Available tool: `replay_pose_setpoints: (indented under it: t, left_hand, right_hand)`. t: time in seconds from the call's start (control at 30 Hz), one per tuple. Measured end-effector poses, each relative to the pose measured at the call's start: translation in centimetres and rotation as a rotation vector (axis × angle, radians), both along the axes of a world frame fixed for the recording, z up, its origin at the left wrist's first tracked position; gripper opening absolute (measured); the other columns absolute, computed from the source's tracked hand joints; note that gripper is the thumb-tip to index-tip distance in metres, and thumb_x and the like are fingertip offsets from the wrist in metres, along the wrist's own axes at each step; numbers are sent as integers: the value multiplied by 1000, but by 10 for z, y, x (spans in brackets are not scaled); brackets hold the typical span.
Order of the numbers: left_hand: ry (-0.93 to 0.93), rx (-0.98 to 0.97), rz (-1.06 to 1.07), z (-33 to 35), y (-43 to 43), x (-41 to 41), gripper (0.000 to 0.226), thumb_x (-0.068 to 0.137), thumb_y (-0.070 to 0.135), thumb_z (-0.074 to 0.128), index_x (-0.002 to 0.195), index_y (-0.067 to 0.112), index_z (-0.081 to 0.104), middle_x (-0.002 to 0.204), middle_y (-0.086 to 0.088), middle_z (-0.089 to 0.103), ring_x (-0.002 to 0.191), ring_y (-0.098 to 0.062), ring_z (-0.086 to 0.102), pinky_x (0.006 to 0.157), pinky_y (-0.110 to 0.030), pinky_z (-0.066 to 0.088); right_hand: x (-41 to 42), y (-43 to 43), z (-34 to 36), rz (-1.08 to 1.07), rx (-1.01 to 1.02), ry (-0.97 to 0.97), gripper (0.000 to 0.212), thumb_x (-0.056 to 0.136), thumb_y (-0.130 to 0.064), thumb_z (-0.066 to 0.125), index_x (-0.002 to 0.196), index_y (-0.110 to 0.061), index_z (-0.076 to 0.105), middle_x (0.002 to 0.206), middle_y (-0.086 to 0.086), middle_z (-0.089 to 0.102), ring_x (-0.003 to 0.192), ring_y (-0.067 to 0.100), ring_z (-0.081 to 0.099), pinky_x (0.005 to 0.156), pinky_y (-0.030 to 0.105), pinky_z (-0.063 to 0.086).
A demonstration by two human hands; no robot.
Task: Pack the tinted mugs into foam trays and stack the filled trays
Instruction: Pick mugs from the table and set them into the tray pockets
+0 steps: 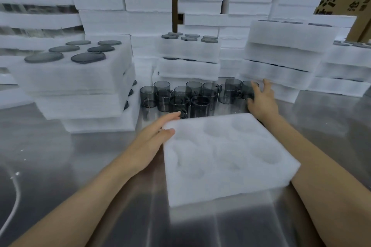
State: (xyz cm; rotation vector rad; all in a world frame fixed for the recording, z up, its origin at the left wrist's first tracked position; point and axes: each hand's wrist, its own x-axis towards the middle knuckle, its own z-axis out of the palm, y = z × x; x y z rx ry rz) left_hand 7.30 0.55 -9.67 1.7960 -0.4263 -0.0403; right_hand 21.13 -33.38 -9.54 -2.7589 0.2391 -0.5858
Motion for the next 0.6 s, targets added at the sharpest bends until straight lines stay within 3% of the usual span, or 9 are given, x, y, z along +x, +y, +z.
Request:
replay_pose_setpoints:
  t: [0.07,0.17,0.4,0.5,0.57,0.6]
  left_hand:
    - [-17,-7,1,-1,1,1,47,84,34,49,130,44,51,132,23,56,115,-4,57,103,-29,41]
    - [-55,-16,48,-1,2,4,41,95,23,57,131,42,48,131,17,56,118,-8,56,105,-32,42]
    - [-74,8,150,2,5,6,38,91,40,61,128,35,55,125,16,60,118,5,52,102,-20,39]
    - [-36,-7,133,4,6,3,34,92,41,59,125,32,59,124,12,62,116,0,56,98,-20,43]
    - [-12,-18,115,5,5,1,31,94,38,57,124,32,58,124,10,61,113,0,57,92,-17,44]
    - [-10,-11,105,5,4,-1,31,94,37,57,125,32,57,123,12,60,111,5,56,87,-12,44]
  right_hand:
    - [2,-1,-1,14,27,-7,49,96,-20,52,141,-11,36,156,16,12,134,40,32,100,49,41]
    - [-7,2,-2,36,127,-100,32,95,-16,55,123,-1,47,144,16,30,107,40,54,90,42,46]
    - [-63,18,-1,-2,433,-326,24,89,-12,63,108,2,58,122,20,50,94,24,53,79,17,36]
    - [-96,30,2,39,877,-443,13,89,-14,66,95,-6,58,109,17,60,94,25,60,83,31,51]
    - [-119,39,16,132,1181,-484,10,90,-11,66,85,-10,57,92,9,64,85,23,64,75,29,57]
    - [-127,43,27,170,1232,-501,12,91,-11,65,82,-12,57,85,5,65,82,21,66,73,26,58]
